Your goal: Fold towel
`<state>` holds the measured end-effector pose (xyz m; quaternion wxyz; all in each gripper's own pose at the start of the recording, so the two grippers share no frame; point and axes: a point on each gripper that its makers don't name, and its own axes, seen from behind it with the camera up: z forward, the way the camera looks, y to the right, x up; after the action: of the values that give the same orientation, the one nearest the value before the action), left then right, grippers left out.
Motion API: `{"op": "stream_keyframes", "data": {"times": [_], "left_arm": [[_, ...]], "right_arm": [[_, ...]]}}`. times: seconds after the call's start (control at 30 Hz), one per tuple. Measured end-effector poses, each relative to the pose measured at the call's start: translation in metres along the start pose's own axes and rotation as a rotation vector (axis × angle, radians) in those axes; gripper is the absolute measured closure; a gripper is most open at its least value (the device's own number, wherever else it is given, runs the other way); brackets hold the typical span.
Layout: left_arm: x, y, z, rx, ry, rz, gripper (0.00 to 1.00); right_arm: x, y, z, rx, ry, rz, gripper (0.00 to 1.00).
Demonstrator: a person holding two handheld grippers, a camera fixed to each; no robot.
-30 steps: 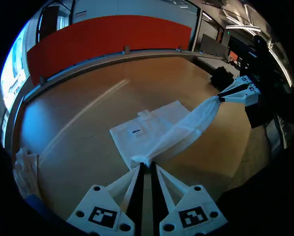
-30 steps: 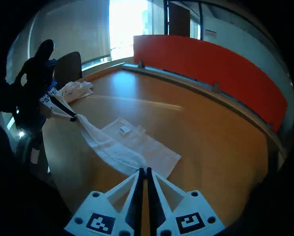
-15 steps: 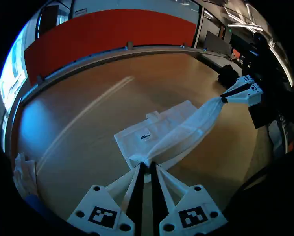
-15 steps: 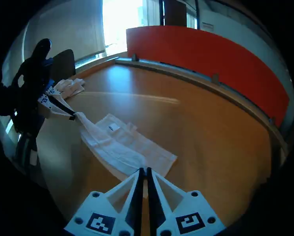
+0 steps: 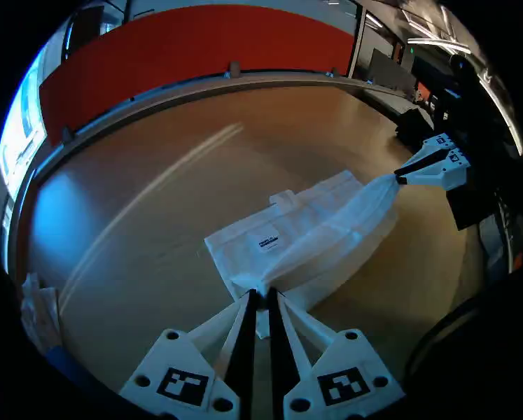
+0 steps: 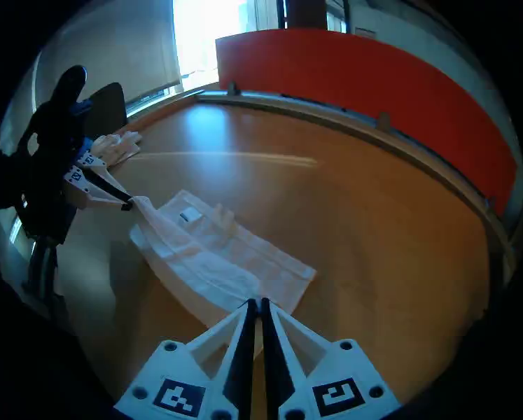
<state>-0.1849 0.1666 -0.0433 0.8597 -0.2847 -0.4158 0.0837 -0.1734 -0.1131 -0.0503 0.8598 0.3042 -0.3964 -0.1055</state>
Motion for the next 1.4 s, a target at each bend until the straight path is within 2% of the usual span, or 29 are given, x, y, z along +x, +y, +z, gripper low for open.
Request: {"op": "stream_keyframes", "data": {"times": [0.27, 0.4, 0.67, 1.03, 1.23, 1.37, 1.4], "left_arm": [[0.000, -0.012, 0.015, 0.038, -0.003, -0.027, 0.87], [0.000, -0.016, 0.022, 0.060, -0.008, -0.025, 0.85], [0.000, -0.026, 0.029, 0.102, -0.016, -0.003, 0.79], [0.002, -0.038, 0.036, 0.143, -0.018, -0.016, 0.75], [0.005, -0.043, 0.038, 0.162, -0.016, -0.017, 0.68], [0.007, -0.046, 0.036, 0.169, -0.014, -0.020, 0.57], [0.007, -0.046, 0.035, 0.169, -0.014, -0.022, 0.57]], "right_arm": [[-0.005, 0.009, 0.014, -0.016, -0.010, 0.031, 0.94], [-0.007, 0.013, 0.021, -0.029, -0.015, 0.037, 0.93], [-0.009, 0.024, 0.029, -0.060, -0.022, 0.041, 0.90], [-0.010, 0.037, 0.034, -0.095, -0.029, 0.032, 0.82], [-0.004, 0.045, 0.033, -0.115, -0.012, 0.025, 0.63], [0.000, 0.051, 0.030, -0.135, 0.002, 0.019, 0.41], [0.001, 0.053, 0.029, -0.139, 0.005, 0.017, 0.40]]}}
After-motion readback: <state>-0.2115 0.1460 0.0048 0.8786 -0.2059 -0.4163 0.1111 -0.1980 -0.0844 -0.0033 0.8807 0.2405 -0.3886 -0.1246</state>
